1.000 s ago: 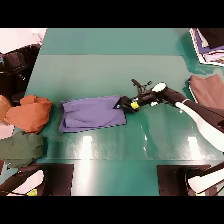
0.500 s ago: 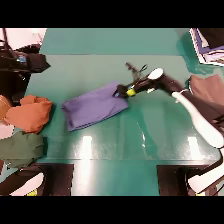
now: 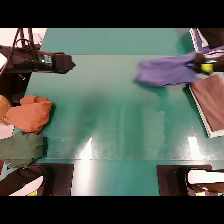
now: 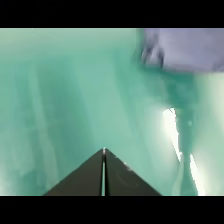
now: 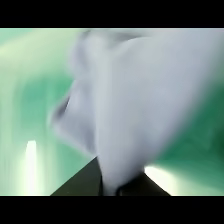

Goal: Fold the shirts.

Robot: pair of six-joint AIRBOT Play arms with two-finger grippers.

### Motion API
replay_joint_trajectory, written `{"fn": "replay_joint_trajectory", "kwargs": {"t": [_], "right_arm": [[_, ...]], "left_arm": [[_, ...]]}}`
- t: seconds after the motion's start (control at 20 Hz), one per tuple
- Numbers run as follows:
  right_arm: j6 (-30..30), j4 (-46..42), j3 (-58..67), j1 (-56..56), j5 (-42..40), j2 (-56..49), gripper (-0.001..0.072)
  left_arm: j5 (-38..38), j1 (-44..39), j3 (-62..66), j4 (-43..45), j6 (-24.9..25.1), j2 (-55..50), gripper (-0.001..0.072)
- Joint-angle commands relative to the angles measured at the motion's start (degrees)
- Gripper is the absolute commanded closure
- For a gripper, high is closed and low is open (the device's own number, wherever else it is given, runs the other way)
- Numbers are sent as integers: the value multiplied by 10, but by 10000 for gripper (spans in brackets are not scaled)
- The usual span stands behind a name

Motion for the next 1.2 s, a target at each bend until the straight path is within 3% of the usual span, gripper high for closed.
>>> {"fn": "replay_joint_trajectory", "kwargs": {"t": [0.0,0.4,0.7,0.85,1.15], "right_arm": [[2,2,1,-135,-12,12,695],[-3,64,63,-157,-59,13,695],[15,6,133,-182,4,64,695],[34,-61,131,-202,81,93,696],[48,-141,-56,-269,146,191,695]], "left_arm": [[47,-35,0,0,-15,0,685],[48,-37,0,2,-23,0,684],[43,-37,0,12,-23,0,685],[43,-37,0,13,-18,0,684],[18,-37,0,14,-10,0,684]]}}
